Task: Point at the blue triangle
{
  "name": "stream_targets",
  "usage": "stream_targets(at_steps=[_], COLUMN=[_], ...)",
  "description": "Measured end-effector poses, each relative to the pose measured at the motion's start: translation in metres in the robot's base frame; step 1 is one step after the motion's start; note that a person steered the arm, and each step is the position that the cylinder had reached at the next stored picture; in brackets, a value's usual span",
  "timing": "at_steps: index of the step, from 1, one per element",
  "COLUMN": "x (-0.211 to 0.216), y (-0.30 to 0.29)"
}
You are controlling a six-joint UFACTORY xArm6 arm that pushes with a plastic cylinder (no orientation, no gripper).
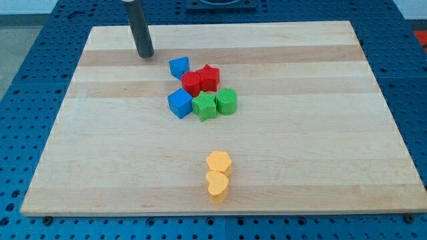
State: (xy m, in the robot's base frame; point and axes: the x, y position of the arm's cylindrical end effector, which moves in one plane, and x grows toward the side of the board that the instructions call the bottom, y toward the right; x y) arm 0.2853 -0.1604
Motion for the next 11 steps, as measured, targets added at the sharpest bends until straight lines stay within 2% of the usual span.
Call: stream_targets(at_steps=[1, 5, 6, 7, 9, 11], x=[-0.001, 0.013, 0.011, 0.002, 0.02, 0.03], y=[0.044, 0.117, 0.119, 0.092, 0.064, 0.067])
